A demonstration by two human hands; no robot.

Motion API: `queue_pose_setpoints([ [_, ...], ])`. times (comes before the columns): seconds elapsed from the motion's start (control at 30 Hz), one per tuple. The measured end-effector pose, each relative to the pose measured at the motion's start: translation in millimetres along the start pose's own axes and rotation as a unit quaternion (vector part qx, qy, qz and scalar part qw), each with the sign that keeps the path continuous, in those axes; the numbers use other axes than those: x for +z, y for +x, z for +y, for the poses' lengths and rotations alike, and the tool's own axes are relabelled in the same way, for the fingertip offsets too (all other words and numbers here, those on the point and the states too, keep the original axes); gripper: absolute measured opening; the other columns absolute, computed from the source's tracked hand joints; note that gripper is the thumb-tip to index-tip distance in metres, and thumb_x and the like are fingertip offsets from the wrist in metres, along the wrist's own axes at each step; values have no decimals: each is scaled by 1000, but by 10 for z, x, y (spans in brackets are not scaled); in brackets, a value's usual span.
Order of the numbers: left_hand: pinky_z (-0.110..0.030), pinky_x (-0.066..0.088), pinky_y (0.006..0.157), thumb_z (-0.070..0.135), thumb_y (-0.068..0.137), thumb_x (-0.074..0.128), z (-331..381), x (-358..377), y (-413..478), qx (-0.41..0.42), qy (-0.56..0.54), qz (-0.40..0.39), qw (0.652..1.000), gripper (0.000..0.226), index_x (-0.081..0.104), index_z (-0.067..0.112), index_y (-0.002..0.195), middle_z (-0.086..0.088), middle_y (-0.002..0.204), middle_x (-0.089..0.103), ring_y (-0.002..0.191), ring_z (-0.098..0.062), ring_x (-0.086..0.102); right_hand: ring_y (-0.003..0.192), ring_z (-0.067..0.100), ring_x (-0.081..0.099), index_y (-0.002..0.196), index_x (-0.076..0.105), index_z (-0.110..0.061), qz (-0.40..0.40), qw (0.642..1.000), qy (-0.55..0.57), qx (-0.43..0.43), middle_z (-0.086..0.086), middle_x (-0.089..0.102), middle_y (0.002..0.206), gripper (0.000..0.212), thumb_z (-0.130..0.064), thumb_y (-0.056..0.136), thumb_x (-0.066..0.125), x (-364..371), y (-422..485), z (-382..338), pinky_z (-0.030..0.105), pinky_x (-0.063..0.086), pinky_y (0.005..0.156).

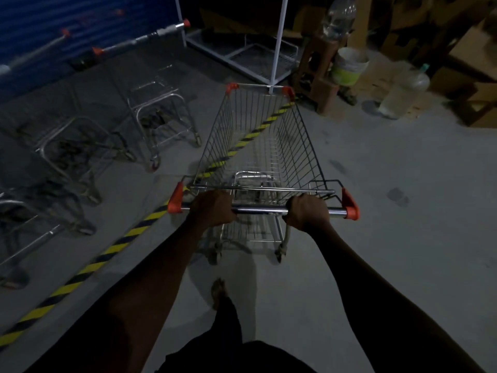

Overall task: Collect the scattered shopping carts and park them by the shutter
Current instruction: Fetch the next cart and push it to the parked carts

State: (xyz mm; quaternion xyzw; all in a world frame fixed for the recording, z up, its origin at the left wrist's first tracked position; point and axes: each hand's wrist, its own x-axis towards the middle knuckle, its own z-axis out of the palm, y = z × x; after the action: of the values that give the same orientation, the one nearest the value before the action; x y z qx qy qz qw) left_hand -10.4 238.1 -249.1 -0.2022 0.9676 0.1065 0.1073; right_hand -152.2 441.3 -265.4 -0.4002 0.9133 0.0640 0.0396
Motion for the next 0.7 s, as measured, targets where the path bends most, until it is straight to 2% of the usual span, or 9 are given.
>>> queue_pose_setpoints([
  [0.07, -37, 48, 84, 37, 78, 65, -116, -146, 365, 4, -6, -7, 1000, 34, 67, 13, 102, -9, 110, 66, 105, -32, 62, 77, 30, 64, 86, 60, -15, 0, 1000, 4, 25, 8, 64, 84, 26, -40, 80, 62, -86, 396, 49, 33, 48, 63],
  [0.17, -39, 50, 89, 35, 80, 63, -280, -302, 921, 17, -20, -19, 999, 35, 69, 13, 107, -9, 113, 67, 109, -31, 62, 46, 30, 55, 61, 56, -12, 73, 997, -37, -3, 12, 54, 56, 28, -33, 56, 75, 37, 879, 166, 31, 43, 43],
  [0.23, -38, 49, 88, 35, 80, 64, -362, -396, 1304, 26, -13, -22, 999, 35, 71, 14, 108, -9, 113, 68, 109, -31, 63, 38, 28, 50, 57, 55, -11, 146, 989, -25, -2, 11, 48, 49, 24, -31, 56, 69, 133, 1210, 295, 29, 39, 40],
  [0.33, -31, 47, 73, 38, 75, 69, -457, -528, 1834, 41, -9, -13, 999, 31, 73, 16, 96, -6, 99, 71, 95, -28, 67, 37, 27, 47, 57, 53, -11, 165, 986, -23, 13, 11, 46, 47, 19, -26, 59, 64, 106, 1695, 377, 26, 34, 41],
  [0.5, -30, 47, 72, 39, 73, 67, -543, -765, 2758, 53, 0, -21, 998, 28, 71, 15, 88, -5, 93, 69, 91, -26, 66, 38, 28, 49, 57, 54, -12, 192, 981, -14, 10, 10, 47, 47, 21, -31, 65, 55, 94, 2557, 679, 26, 37, 43],
  [0.6, -30, 45, 69, 35, 74, 67, -544, -918, 3353, 58, 11, -16, 998, 26, 71, 16, 91, -6, 92, 70, 89, -25, 66, 37, 27, 48, 55, 53, -12, 199, 980, -20, 6, 10, 47, 47, 21, -29, 62, 61, 35, 3132, 895, 25, 34, 44],
  [0.7, -34, 49, 75, 35, 73, 68, -512, -1138, 3988, 41, 1, -10, 999, 29, 72, 15, 94, -7, 95, 70, 92, -28, 66, 37, 27, 49, 56, 53, -10, 212, 977, -27, -8, 11, 47, 47, 24, -29, 60, 66, -50, 3801, 1164, 26, 35, 43],
])
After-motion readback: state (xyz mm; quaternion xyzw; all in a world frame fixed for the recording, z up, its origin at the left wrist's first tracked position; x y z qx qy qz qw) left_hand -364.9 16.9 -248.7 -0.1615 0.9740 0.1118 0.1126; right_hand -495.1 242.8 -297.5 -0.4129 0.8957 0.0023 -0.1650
